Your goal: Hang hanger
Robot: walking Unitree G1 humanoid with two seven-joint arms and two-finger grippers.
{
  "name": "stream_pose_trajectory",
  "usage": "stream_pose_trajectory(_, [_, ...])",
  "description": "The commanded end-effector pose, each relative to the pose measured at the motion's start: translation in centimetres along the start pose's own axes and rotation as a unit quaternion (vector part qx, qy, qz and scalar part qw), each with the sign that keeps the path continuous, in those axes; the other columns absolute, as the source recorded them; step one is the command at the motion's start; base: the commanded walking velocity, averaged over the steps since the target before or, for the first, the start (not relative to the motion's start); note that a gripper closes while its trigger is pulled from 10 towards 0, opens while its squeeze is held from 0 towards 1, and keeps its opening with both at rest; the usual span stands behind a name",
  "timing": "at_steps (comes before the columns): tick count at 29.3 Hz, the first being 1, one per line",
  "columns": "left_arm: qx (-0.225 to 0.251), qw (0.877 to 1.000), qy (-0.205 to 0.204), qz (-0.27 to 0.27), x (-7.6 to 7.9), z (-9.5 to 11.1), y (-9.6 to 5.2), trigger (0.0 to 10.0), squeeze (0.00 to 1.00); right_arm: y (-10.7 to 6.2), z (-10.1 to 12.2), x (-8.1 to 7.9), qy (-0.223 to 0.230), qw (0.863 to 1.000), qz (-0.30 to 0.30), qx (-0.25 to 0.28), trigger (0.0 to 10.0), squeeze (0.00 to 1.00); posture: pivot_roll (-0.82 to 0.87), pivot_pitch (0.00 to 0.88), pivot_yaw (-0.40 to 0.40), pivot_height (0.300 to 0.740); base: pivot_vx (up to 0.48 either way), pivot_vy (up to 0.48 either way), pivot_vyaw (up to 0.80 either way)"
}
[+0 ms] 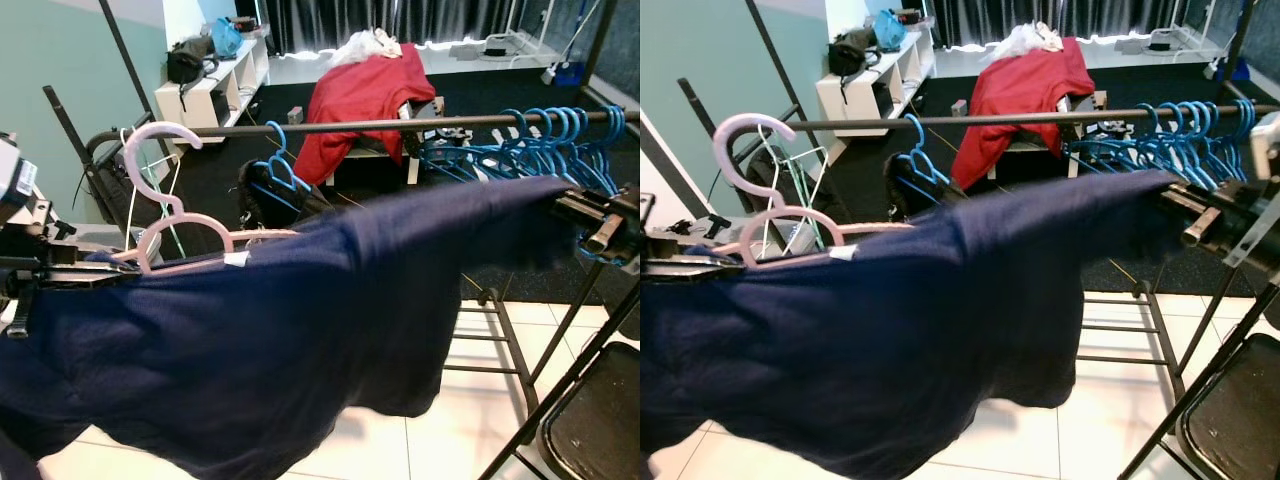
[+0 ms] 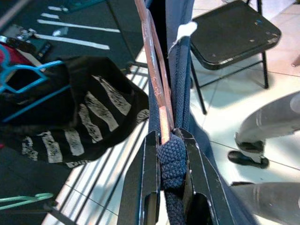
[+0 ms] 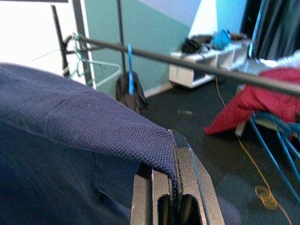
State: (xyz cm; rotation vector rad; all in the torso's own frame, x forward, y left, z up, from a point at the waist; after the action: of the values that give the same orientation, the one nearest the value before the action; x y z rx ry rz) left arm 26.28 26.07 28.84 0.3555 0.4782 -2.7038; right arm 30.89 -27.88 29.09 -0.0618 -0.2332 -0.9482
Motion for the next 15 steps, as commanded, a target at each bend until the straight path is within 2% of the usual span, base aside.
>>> stream_pose_trajectory(1, [0.000,1.000,0.010,0.026,-0.6,0.7,-1.1,10.0,0.00,-0.2,-0.4,0.4,-0.006,1.000,-0.014,-0.013,0.0,0.00,-0.12,0.000,0.119,0.731,0.000,0.000,0.00])
stream_pose_trajectory(2, [0.013,0.999,0.012,0.028,-0.6,1.0,-1.2,10.0,0.00,-0.2,-1.0,0.1,-0.005,1.000,-0.010,-0.027,0.0,0.00,-0.12,0.000,0.120,0.731,0.000,0.000,0.00])
stream_pose_trajectory(4, [0.065,0.997,0.020,0.030,-0.6,2.4,-1.1,10.0,0.00,0.3,-3.3,-1.4,0.014,0.998,0.017,-0.065,0.0,0.00,-0.12,0.000,0.119,0.731,0.000,0.000,0.00])
stream_pose_trajectory(5, [0.065,0.997,0.020,0.030,-0.6,2.4,-1.1,10.0,0.00,0.3,-3.3,-1.4,0.014,0.998,0.017,-0.065,0.0,0.00,-0.12,0.000,0.119,0.731,0.000,0.000,0.00])
stream_pose_trajectory(6, [0.100,0.994,0.027,0.032,-0.6,3.3,-0.7,10.0,0.00,1.0,-4.8,-3.4,0.030,0.994,0.054,-0.087,0.0,0.00,-0.12,0.000,0.116,0.731,0.000,0.000,0.00])
stream_pose_trajectory(7, [0.100,0.994,0.027,0.032,-0.6,3.3,-0.7,10.0,0.00,1.0,-4.8,-3.4,0.030,0.994,0.054,-0.087,0.0,0.00,-0.12,0.000,0.116,0.731,0.000,0.000,0.00])
stream_pose_trajectory(9, [0.186,0.982,0.037,0.024,-0.4,5.3,0.5,10.0,0.00,3.2,-7.2,-8.4,0.062,0.984,0.131,-0.106,0.0,0.00,-0.12,0.000,0.114,0.731,0.000,0.000,0.00])
stream_pose_trajectory(10, [0.186,0.982,0.037,0.024,-0.4,5.3,0.5,10.0,0.00,3.2,-7.2,-8.4,0.062,0.984,0.131,-0.106,0.0,0.00,-0.12,0.000,0.114,0.731,0.000,0.000,0.00])
stream_pose_trajectory(11, [0.217,0.975,0.035,0.003,0.1,6.1,1.0,10.0,0.00,4.2,-7.8,-10.0,0.069,0.981,0.148,-0.107,0.0,0.00,-0.12,0.000,0.114,0.731,0.000,0.000,0.00])
stream_pose_trajectory(12, [0.217,0.975,0.035,0.003,0.1,6.1,1.0,10.0,0.00,4.2,-7.8,-10.0,0.069,0.981,0.148,-0.107,0.0,0.00,-0.12,0.000,0.114,0.731,0.000,0.000,0.00])
stream_pose_trajectory(13, [0.235,0.971,0.034,-0.019,0.7,6.5,1.3,10.0,0.00,5.0,-8.0,-10.6,0.070,0.981,0.149,-0.103,0.0,0.00,-0.12,0.000,0.114,0.731,0.000,0.000,0.00])
stream_pose_trajectory(14, [0.235,0.971,0.034,-0.019,0.7,6.5,1.3,10.0,0.00,5.0,-8.0,-10.6,0.070,0.981,0.149,-0.103,0.0,0.00,-0.12,0.000,0.114,0.731,0.000,0.000,0.00])
stream_pose_trajectory(15, [0.249,0.967,0.033,-0.034,1.2,6.9,1.5,10.0,0.00,5.7,-8.0,-10.9,0.075,0.982,0.145,-0.097,0.0,0.00,-0.12,0.000,0.114,0.731,0.000,0.000,0.00])
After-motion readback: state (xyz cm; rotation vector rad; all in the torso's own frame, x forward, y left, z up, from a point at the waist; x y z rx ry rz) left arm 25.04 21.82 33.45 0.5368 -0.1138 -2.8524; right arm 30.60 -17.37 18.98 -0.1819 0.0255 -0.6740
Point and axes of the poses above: a point about 5 cm out from each wrist's last joint towards the gripper, its own y axis pointing out of the wrist towards the gripper, its own z axis along the axis of the wrist's last joint, x = y × z, the point moved 4 cm from there along y, pointing out of the wrist towards the gripper, and after that the axes turned 3 degrees about -y, right-handed, at the moved point
